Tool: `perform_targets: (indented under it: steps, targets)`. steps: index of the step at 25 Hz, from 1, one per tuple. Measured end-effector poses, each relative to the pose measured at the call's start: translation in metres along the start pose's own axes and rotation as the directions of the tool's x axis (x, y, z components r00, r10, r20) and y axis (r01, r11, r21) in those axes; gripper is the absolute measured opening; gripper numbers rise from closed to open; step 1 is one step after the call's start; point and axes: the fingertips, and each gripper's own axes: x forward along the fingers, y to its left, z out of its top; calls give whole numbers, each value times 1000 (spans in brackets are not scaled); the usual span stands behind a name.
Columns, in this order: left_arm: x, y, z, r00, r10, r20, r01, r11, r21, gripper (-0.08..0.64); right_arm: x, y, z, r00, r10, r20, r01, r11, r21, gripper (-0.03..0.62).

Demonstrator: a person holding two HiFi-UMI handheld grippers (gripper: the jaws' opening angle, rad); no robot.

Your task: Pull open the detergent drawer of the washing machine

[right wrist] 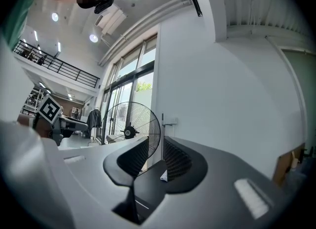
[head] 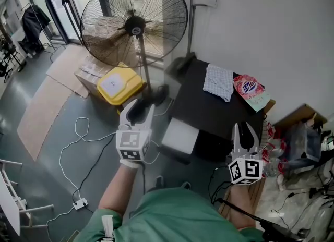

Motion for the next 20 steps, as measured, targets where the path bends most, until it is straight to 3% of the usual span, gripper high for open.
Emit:
perform_targets:
  steps: [20]
  targets:
    - [-9, 14, -7, 1000, -7, -13, 7, 1000, 0, 206, -2, 19, -1, 1000, -5, -3, 5, 1000, 6, 94]
